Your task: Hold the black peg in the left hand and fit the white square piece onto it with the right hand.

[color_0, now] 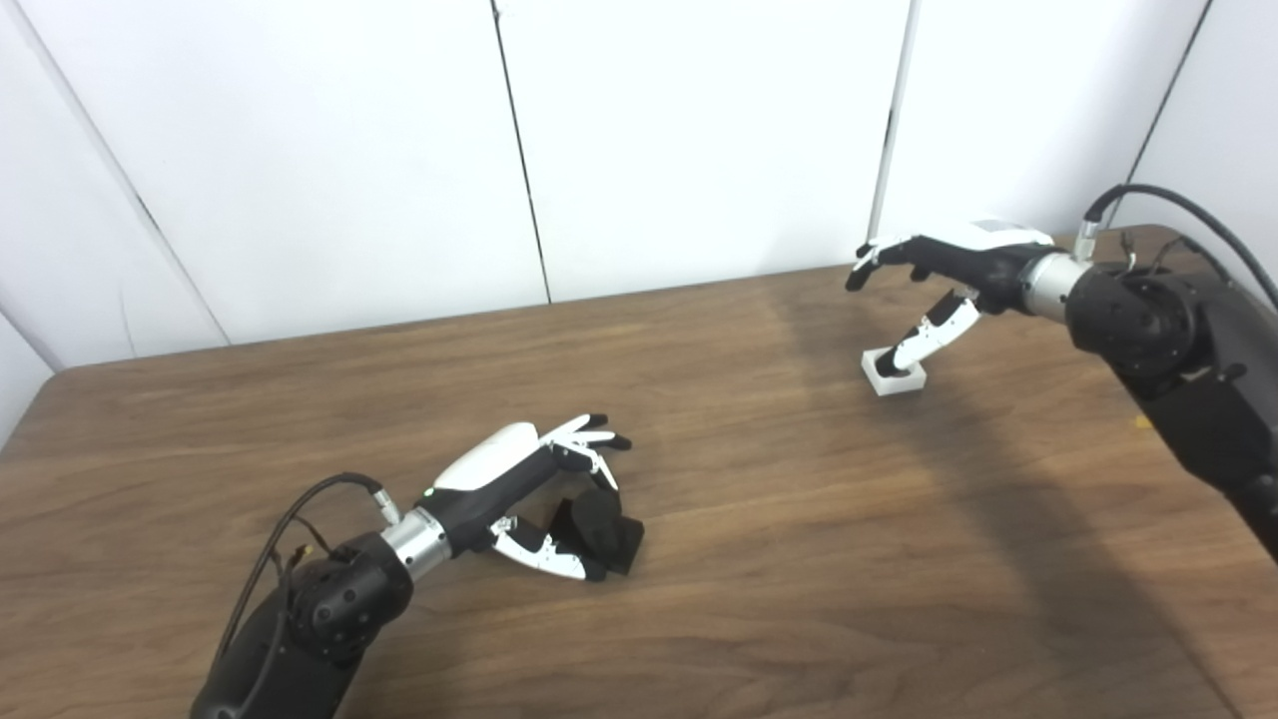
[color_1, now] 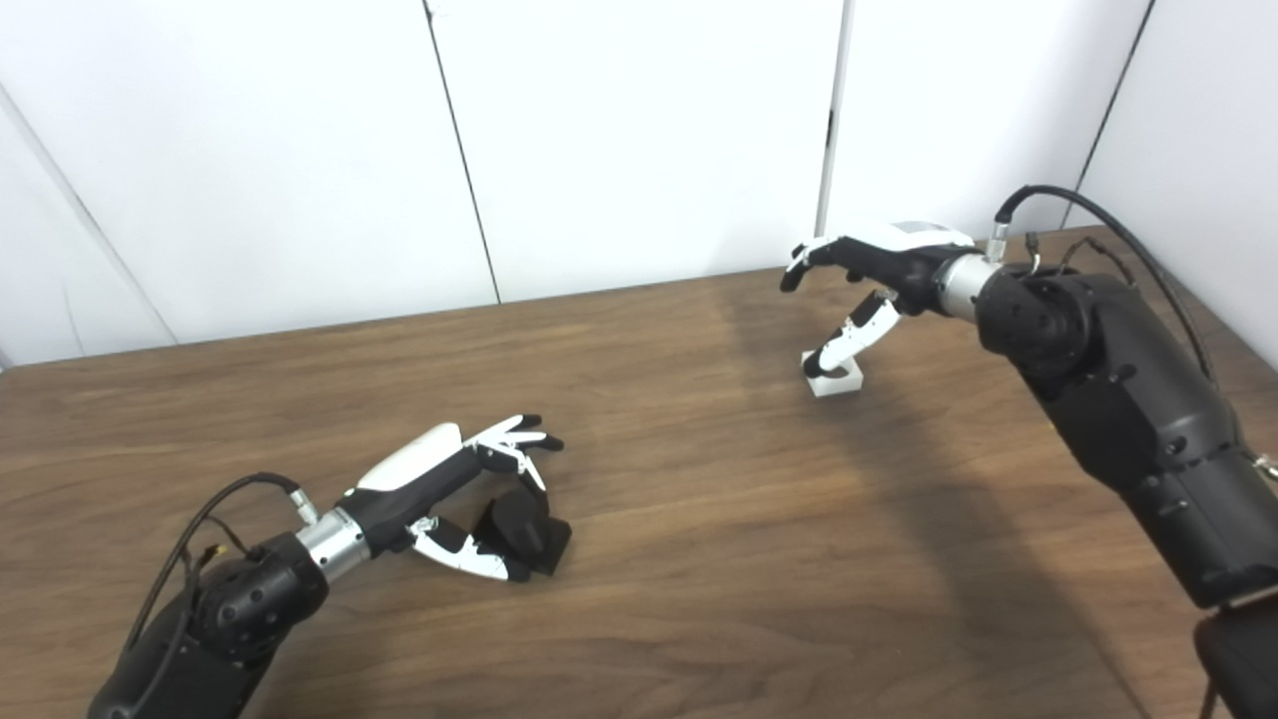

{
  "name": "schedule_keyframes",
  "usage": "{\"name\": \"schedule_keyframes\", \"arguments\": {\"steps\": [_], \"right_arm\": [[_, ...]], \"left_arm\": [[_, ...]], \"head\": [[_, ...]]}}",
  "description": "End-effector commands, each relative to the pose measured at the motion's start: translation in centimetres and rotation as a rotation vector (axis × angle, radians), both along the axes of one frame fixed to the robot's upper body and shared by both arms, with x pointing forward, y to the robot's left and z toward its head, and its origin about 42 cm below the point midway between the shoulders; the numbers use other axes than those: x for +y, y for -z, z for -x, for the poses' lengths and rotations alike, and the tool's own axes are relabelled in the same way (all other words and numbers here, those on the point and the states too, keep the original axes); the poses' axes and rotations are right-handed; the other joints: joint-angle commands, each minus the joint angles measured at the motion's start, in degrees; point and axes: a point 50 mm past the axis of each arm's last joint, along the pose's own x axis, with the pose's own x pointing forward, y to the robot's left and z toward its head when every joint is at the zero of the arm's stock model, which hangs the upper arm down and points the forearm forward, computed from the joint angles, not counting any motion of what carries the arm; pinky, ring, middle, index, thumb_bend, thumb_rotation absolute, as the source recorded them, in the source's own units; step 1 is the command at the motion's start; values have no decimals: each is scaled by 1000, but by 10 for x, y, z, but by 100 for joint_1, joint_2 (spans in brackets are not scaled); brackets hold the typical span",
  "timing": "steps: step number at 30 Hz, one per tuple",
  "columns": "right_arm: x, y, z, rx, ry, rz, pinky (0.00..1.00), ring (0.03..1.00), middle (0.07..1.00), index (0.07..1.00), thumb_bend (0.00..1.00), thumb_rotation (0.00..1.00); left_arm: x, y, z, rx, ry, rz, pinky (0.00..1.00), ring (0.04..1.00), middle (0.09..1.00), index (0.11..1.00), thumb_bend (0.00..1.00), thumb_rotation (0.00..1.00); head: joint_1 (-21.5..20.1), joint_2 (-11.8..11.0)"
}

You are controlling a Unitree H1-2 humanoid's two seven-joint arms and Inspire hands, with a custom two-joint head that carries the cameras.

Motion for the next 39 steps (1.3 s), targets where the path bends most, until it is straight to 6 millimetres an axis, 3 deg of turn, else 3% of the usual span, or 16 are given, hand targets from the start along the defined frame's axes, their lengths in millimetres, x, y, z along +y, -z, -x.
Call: {"name": "schedule_keyframes", "arguments": {"steps": [1, 17, 39], "right_arm": [[-2, -34, -6, -92, -22, 29, 787, 922, 926, 779, 852, 371], [5, -30, -18, -46, -10, 143, 828, 944, 934, 811, 897, 376], [-15, -5, -41, 40, 120, 158, 865, 955, 938, 831, 888, 352]], "left_arm": [[21, 12, -3, 20, -38, -142, 886, 994, 898, 492, 522, 76], [22, 13, -2, -2, -30, -170, 902, 986, 889, 492, 522, 77], [23, 13, 5, -1, -23, -165, 901, 987, 891, 492, 521, 78]], "head": [[-3, 0], [-14, -42], [73, -9]]}}
